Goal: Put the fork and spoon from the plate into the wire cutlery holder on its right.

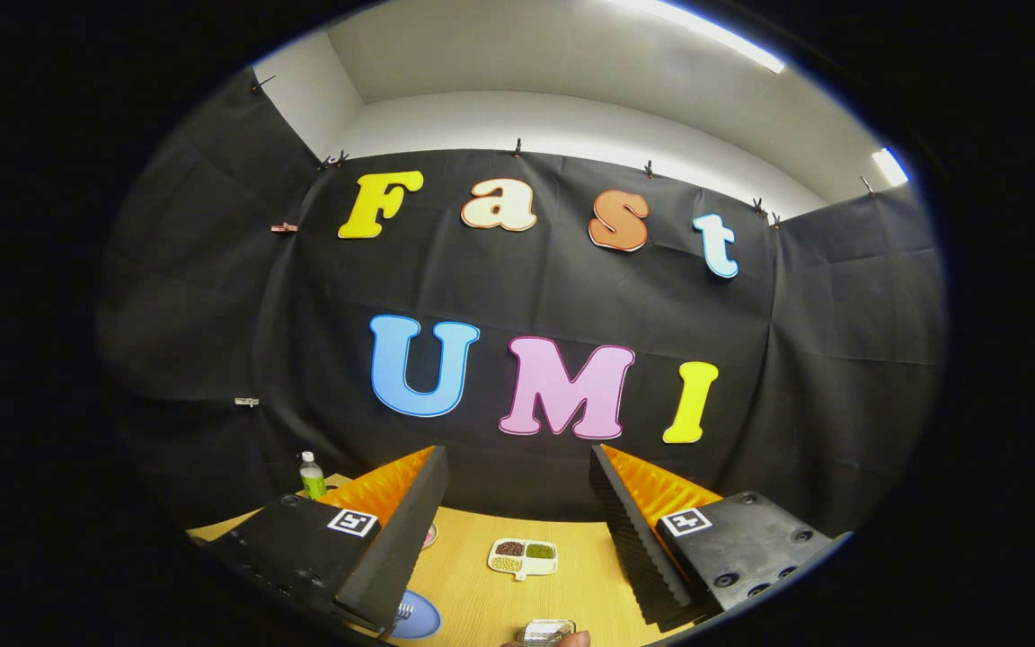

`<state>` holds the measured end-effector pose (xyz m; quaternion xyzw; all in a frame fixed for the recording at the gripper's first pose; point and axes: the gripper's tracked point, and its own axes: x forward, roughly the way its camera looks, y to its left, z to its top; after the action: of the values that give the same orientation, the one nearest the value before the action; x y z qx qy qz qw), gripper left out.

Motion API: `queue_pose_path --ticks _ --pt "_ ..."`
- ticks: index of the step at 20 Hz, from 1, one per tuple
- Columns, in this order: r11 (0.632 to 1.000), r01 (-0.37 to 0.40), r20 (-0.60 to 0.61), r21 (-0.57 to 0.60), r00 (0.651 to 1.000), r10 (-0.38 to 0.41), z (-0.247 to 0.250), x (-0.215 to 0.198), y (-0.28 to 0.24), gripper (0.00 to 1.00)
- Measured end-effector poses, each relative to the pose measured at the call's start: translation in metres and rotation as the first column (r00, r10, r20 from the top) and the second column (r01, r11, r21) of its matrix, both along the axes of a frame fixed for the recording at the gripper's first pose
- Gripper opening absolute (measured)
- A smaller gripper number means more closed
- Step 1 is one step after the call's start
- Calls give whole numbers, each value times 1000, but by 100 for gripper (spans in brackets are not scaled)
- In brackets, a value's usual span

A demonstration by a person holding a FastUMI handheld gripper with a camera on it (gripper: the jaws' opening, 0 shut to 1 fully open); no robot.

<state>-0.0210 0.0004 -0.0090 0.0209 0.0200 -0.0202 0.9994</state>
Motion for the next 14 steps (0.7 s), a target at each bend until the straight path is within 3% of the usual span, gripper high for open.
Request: queue_pose_path --ticks 5,9,11,14 --pt "1000 -22 -24 2 999 22 -6 5 11 98" --pt "995 -92 -133 35 986 96 -37 6 36 98" --pt "990 -127 -234 68 962 139 -65 5 53 98" --pt "977 -173 -393 127 895 209 -114 -4 80 98"
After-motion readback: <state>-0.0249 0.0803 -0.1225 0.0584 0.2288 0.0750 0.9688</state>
